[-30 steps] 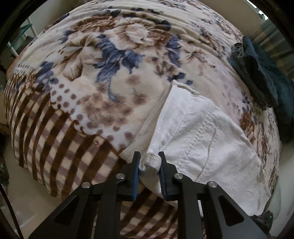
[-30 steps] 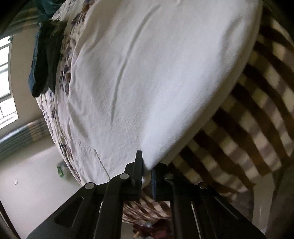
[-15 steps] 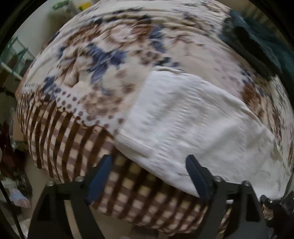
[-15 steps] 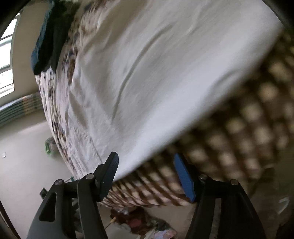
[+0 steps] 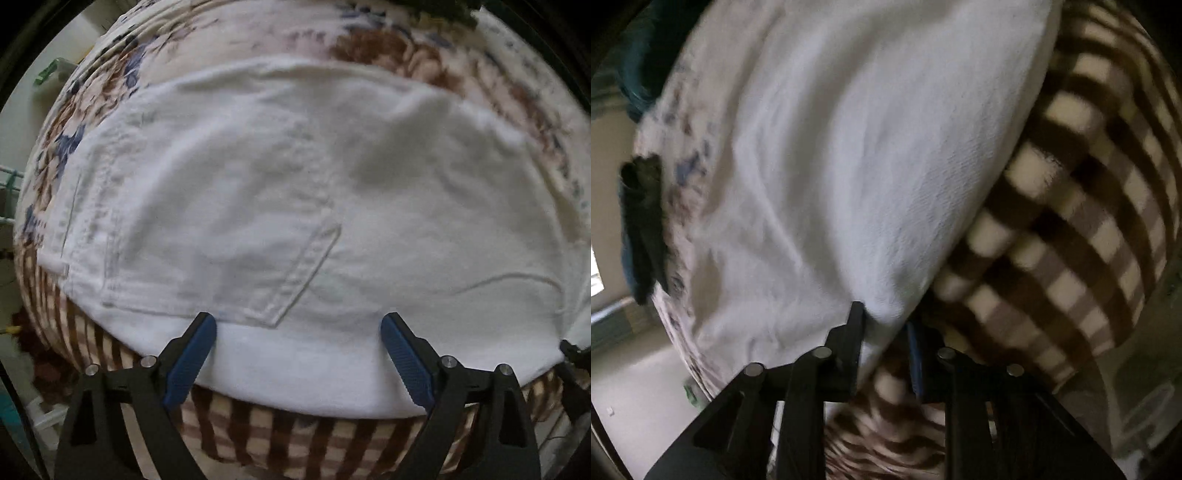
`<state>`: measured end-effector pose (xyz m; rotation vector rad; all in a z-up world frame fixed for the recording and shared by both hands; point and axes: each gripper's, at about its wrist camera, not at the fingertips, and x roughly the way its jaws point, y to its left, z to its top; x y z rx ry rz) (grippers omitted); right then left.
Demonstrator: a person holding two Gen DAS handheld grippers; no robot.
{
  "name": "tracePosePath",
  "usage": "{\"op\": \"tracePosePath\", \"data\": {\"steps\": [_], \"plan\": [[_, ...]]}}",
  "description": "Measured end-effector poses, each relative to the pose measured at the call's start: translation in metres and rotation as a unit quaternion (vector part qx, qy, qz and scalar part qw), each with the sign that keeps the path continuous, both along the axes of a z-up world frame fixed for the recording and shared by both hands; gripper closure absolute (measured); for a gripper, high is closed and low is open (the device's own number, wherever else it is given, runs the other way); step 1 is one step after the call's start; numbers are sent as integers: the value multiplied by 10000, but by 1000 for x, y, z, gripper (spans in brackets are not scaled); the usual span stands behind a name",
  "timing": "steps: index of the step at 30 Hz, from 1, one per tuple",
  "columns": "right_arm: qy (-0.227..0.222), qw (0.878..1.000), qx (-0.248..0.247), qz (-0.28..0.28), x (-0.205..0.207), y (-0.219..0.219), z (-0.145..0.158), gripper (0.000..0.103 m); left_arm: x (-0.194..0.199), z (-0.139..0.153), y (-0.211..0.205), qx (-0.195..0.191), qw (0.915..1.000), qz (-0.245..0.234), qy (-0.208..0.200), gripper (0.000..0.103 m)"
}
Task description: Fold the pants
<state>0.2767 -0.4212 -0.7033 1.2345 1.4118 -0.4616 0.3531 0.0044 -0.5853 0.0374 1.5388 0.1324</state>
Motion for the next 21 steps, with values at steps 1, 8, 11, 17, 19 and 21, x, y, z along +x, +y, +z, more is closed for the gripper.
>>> {"op": "tracePosePath", "data": {"steps": [1, 8, 11, 17, 19, 21], "plan": [[122, 9993, 59, 338, 10, -3, 4, 74, -1, 2, 1, -2, 10000, 74, 41, 12], [-255, 9612, 334, 2726, 119, 40, 91, 35, 20, 53, 30, -41, 9969, 737, -279, 11], [-593, 9280, 506, 3643, 187, 99, 109, 36, 49, 55, 50, -165, 9944, 1004, -286, 11], [-453, 8807, 757, 4654, 319, 193, 62, 36, 104, 42, 62, -488, 9931, 1047, -179, 12], [-256, 8701, 773, 4860, 343, 206, 40, 36, 119, 41, 65, -648, 9924, 1031, -153, 12], [-61, 8548, 1003, 5091, 349, 216, 22, 36, 133, 40, 65, -774, 9921, 981, -79, 12]]}}
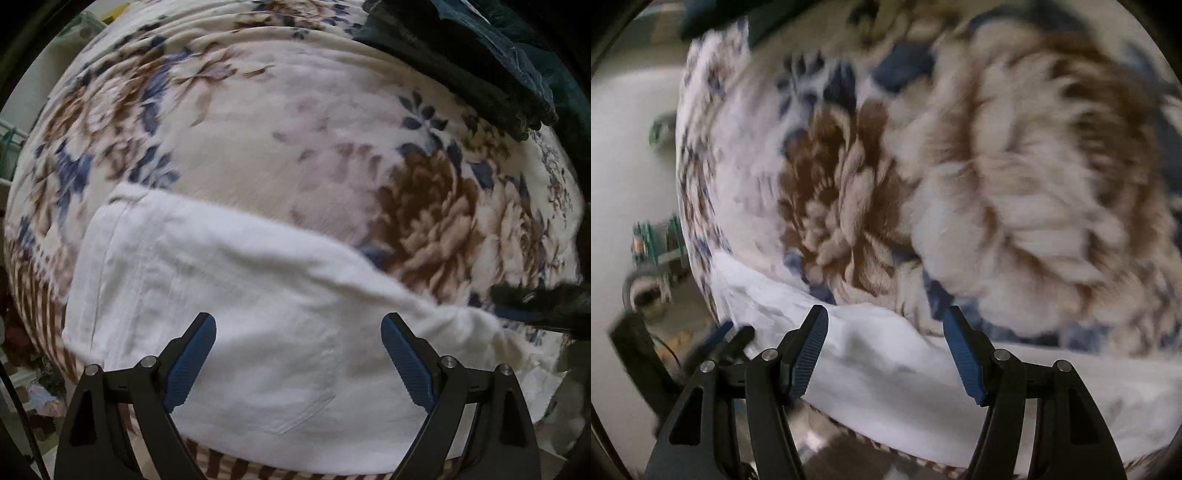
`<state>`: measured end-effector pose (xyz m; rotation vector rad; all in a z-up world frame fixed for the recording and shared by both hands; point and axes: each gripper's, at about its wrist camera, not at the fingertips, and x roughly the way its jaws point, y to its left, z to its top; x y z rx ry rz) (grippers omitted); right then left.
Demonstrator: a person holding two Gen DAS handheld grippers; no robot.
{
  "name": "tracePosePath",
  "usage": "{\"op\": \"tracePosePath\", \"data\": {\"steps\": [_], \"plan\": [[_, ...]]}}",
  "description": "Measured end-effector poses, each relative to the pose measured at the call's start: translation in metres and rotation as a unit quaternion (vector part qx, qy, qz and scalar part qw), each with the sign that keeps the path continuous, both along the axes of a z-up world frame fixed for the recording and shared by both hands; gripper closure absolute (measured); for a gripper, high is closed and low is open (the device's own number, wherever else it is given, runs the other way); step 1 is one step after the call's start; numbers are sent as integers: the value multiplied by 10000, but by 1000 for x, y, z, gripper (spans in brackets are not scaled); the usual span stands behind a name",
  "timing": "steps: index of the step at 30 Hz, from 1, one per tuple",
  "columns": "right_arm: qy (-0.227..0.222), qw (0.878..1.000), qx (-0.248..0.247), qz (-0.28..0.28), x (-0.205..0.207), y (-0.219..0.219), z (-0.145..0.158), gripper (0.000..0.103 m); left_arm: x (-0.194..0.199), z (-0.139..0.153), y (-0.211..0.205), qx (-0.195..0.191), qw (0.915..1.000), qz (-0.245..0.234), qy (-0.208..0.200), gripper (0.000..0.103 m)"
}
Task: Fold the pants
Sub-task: 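Grasp the folded pants edge with the right gripper while the left gripper presses the pocket side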
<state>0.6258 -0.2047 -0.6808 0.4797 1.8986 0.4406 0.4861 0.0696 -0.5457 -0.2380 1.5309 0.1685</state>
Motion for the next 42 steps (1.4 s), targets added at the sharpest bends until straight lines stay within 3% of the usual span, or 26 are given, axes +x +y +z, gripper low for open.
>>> {"op": "tracePosePath", "data": {"steps": [6, 10, 15, 20, 24, 26, 30, 31, 33, 34, 38, 40, 42], "plan": [[238, 9974, 588, 339, -41, -4, 11, 36, 27, -5, -21, -288, 9994, -167, 62, 12], [453, 9936, 831, 615, -74, -3, 9, 36, 31, -20, -39, -51, 9989, -446, 142, 12], [660, 9889, 982, 896, -94, 1, 1, 36, 18, -46, -42, 380, 9956, -641, 576, 12], [469, 9906, 1285, -11, -72, -25, 7, 36, 6, -46, -36, 414, 9961, -528, 564, 11], [952, 9805, 1628, -558, -62, -21, -26, 36, 0, -46, -35, 439, 9962, -531, 539, 11], [1396, 9704, 1829, -728, -64, -10, -49, 36, -2, -45, -35, 362, 9970, -444, 512, 11], [1697, 9559, 2238, -857, -59, 24, -66, 36, -20, -16, -17, 313, 9992, -162, 199, 11], [1709, 9540, 2291, -908, -56, 29, -67, 38, -24, -9, -14, 389, 9991, -141, 97, 11], [1546, 9691, 1794, -688, -49, 37, -67, 63, -35, -5, -11, 562, 9983, -155, -10, 11], [1450, 9783, 1394, -497, -46, 39, -67, 88, -39, -12, -11, 606, 9979, -201, 59, 11], [556, 9879, 1019, -1028, -14, 2, -31, 93, -50, -49, -7, 545, 9968, -137, 572, 11], [629, 9903, 1072, -626, -10, 8, -24, 92, -51, -54, -3, 507, 9970, -62, 588, 11], [658, 9944, 802, -215, -13, 17, -26, 89, -50, -56, -2, 481, 9971, -32, 591, 11]]}}
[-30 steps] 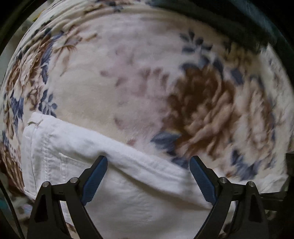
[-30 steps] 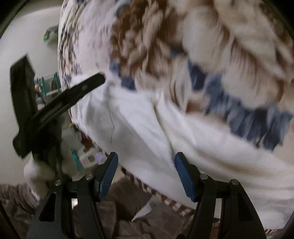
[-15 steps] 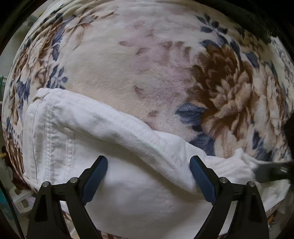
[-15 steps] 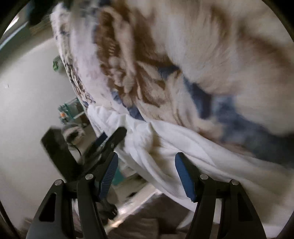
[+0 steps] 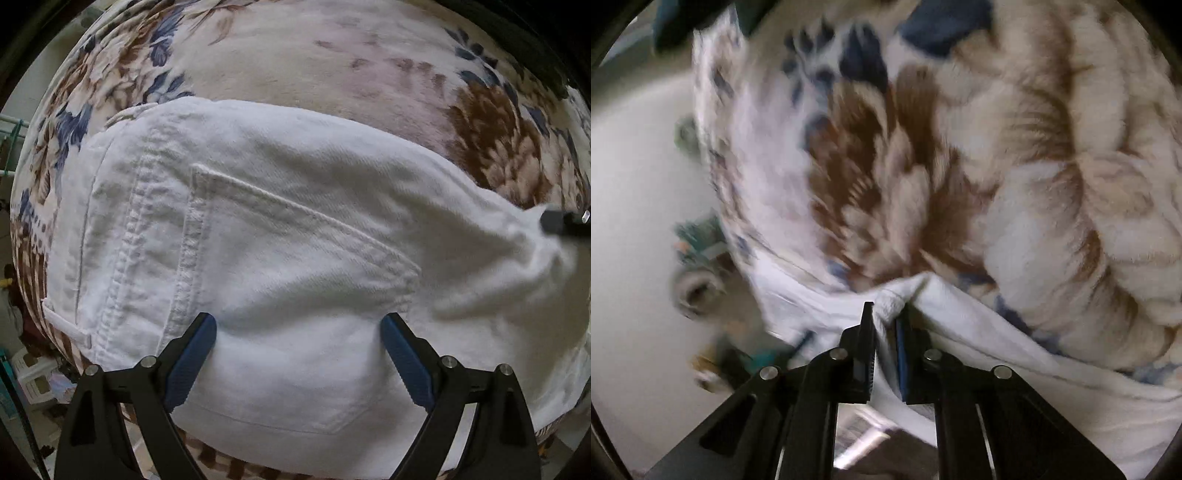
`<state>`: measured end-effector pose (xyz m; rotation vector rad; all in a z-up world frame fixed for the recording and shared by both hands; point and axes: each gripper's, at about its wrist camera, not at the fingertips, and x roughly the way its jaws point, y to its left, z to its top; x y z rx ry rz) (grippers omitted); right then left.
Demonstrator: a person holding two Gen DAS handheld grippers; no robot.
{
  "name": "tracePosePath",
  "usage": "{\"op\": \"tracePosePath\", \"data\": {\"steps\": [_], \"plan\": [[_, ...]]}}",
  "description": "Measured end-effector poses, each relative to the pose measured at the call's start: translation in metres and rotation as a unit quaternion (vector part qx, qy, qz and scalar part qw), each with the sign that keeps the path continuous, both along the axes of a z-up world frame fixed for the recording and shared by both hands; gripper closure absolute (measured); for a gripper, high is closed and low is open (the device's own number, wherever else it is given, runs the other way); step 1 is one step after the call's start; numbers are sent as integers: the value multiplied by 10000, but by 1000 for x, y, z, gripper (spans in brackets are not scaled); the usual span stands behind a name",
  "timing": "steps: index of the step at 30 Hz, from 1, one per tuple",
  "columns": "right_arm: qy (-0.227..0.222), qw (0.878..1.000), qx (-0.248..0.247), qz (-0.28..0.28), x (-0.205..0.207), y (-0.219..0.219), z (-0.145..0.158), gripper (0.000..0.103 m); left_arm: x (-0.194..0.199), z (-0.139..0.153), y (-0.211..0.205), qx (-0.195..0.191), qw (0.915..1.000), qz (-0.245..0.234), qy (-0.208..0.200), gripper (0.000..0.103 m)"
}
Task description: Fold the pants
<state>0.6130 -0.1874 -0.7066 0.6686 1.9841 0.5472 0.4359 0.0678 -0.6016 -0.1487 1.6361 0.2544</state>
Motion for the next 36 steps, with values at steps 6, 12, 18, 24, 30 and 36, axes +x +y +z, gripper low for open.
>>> {"op": "tracePosePath", "data": {"steps": [6, 12, 18, 24, 30, 36], "plan": [[-307, 9979, -543, -161, 18, 10, -3, 91, 10, -9, -7, 18, 9999, -128, 14, 11], [-243, 9977, -598, -181, 26, 3, -8, 90, 7, -5, 0, -33, 9997, -250, 57, 11], [-1374, 9824, -1178, -468, 33, -51, 57, 27, 14, 23, -25, -248, 9983, -469, -230, 11], [-2188, 9370, -1983, -1868, -57, -141, 119, 13, 21, 54, -98, -493, 9897, -1160, -677, 11], [-1568, 8811, -2400, -3762, -214, -273, 115, 13, 10, 64, -194, -777, 9792, -1706, -772, 11], [-947, 7975, -2702, -5310, -352, -409, 80, 13, -22, 32, -296, -828, 9754, -1992, -447, 11]]}}
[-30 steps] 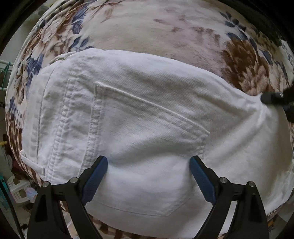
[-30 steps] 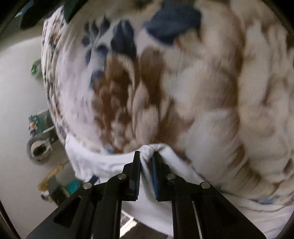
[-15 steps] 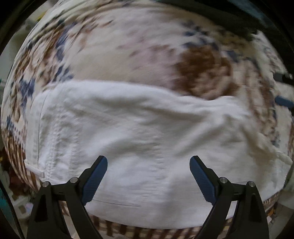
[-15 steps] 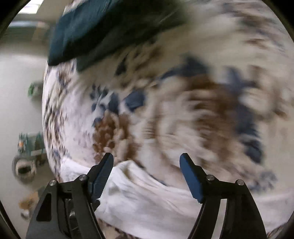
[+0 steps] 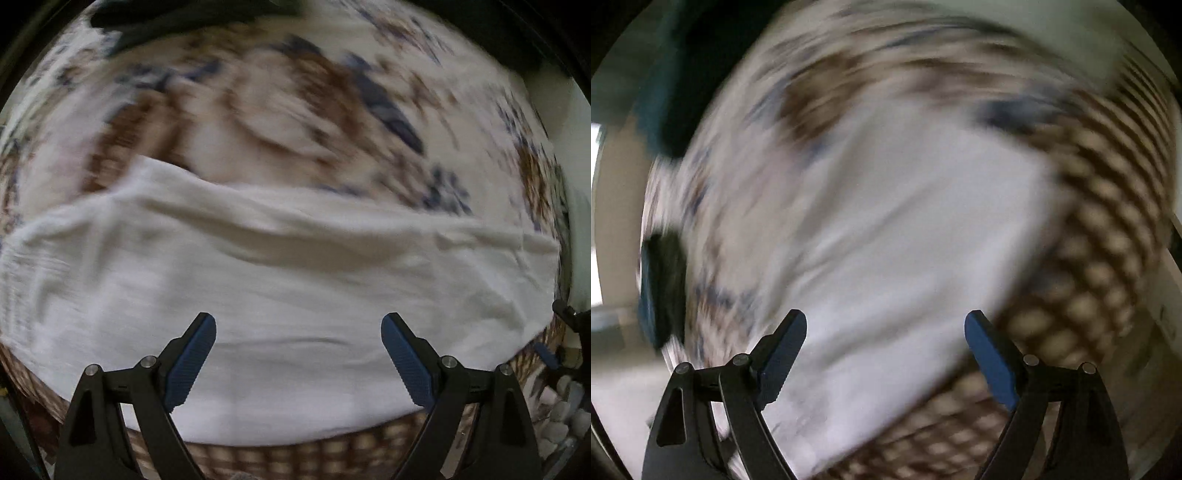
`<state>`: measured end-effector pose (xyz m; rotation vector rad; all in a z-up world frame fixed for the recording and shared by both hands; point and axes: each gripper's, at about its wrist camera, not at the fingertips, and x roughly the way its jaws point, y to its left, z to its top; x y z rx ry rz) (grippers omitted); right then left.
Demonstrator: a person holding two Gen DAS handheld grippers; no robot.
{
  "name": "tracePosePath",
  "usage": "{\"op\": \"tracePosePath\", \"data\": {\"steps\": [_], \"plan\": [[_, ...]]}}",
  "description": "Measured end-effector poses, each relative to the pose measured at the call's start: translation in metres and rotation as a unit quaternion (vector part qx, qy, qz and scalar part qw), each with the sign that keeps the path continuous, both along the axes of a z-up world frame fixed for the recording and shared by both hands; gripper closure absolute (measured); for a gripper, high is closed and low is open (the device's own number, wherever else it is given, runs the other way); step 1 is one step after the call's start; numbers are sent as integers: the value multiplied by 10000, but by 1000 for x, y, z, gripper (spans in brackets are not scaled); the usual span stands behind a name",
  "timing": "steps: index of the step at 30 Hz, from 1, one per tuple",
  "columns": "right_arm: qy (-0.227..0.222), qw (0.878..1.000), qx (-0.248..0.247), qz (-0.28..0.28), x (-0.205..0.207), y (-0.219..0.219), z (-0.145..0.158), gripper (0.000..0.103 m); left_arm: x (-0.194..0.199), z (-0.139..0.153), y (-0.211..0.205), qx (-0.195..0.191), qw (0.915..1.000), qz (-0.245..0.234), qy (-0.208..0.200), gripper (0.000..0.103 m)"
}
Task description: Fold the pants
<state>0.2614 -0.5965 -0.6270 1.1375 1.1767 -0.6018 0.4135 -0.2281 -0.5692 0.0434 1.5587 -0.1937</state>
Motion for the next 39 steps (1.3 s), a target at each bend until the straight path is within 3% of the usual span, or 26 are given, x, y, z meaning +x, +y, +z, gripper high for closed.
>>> {"op": "tracePosePath", "data": {"steps": [3, 7, 9, 10, 11, 14, 20, 21, 23, 27, 31, 34, 36, 37, 39], "plan": [[-114, 9969, 300, -724, -42, -54, -28, 13, -10, -19, -38, 58, 9999, -67, 138, 11], [-1109, 9834, 988, -1047, -54, -92, -63, 18, -15, -44, -68, 235, 9995, -92, 195, 11], [-1259, 9839, 971, -817, -45, -96, -68, 35, -13, -56, -71, 335, 9992, -1, 236, 9], [-1351, 9833, 1007, -683, -41, -96, -70, 60, -11, -60, -70, 311, 9991, 63, 264, 6], [-1428, 9819, 1102, -581, -38, -97, -75, 71, -8, -64, -68, 250, 9991, 164, 293, 1], [-1489, 9820, 1123, -309, -33, -98, -85, 69, -2, -76, -63, 161, 9985, 307, 430, 0], [-1447, 9802, 1342, -167, -20, -96, -96, 67, 5, -87, -71, 531, 9955, 345, 703, 0], [-1498, 9795, 1336, -184, -18, -96, -95, 71, 6, -86, -71, 553, 9953, 319, 727, 0], [-1771, 9739, 1376, -345, -25, -99, -87, 83, 6, -76, -72, 528, 9965, 288, 579, 0], [-2149, 9654, 1441, -334, -35, -103, -89, 83, 0, -65, -78, 673, 9975, 43, 223, 0], [-2210, 9564, 1909, -97, -20, -93, -114, 72, -1, -63, -78, 739, 9972, 27, 123, 0], [-2346, 9533, 1897, 122, -1, -85, -117, 68, 4, -62, -67, 806, 9967, -78, -16, 0], [-2362, 9547, 1806, 135, 9, -81, -117, 73, -7, -63, -85, 830, 9964, -131, -90, 0], [-2342, 9565, 1738, 104, 12, -80, -117, 87, -8, -62, -85, 826, 9964, -140, -108, 0], [-2284, 9597, 1636, -39, 13, -79, -116, 92, -8, -61, -86, 794, 9967, -122, -118, 0]]}}
